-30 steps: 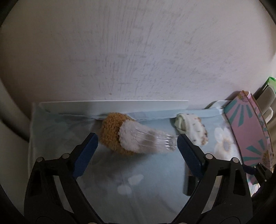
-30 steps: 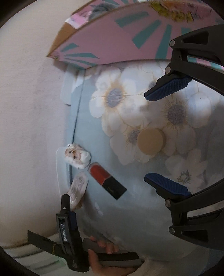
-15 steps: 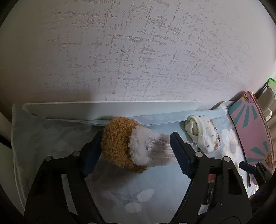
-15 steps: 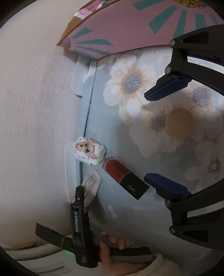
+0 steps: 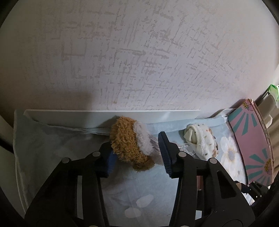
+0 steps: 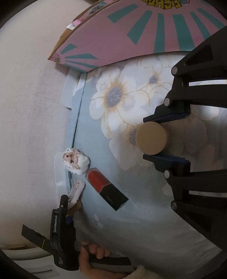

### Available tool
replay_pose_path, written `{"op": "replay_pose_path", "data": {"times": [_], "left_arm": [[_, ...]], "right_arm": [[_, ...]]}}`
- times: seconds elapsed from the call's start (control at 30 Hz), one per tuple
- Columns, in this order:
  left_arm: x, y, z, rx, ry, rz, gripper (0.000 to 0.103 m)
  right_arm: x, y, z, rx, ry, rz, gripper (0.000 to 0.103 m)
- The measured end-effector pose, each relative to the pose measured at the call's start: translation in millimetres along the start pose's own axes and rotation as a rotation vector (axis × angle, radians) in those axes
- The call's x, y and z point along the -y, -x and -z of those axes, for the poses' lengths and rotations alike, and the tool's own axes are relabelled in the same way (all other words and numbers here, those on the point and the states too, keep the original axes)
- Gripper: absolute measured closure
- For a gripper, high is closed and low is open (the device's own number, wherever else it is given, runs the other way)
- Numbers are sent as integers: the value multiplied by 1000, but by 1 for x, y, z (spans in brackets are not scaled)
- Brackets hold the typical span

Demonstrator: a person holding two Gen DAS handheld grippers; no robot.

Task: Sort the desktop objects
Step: 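Grasp the brown-bristled brush with left gripper while right gripper grasps the round beige lid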

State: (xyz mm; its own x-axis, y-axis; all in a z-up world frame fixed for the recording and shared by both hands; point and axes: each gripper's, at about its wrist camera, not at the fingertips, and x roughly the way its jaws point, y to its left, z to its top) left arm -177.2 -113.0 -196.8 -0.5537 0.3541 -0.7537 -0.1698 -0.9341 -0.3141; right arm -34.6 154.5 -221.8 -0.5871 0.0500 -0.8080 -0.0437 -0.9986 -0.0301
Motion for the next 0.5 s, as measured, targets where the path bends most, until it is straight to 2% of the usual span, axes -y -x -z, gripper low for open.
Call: {"op": "replay_pose_path", "data": {"times": [0.2, 0.5], "left_arm": [[4, 13, -6, 26, -1, 7, 71], [19, 46, -19, 58, 22, 21, 74]], "right_arm": [[-1, 11, -4, 9, 11, -11, 72], [7, 35, -15, 24, -16, -34, 72]]}}
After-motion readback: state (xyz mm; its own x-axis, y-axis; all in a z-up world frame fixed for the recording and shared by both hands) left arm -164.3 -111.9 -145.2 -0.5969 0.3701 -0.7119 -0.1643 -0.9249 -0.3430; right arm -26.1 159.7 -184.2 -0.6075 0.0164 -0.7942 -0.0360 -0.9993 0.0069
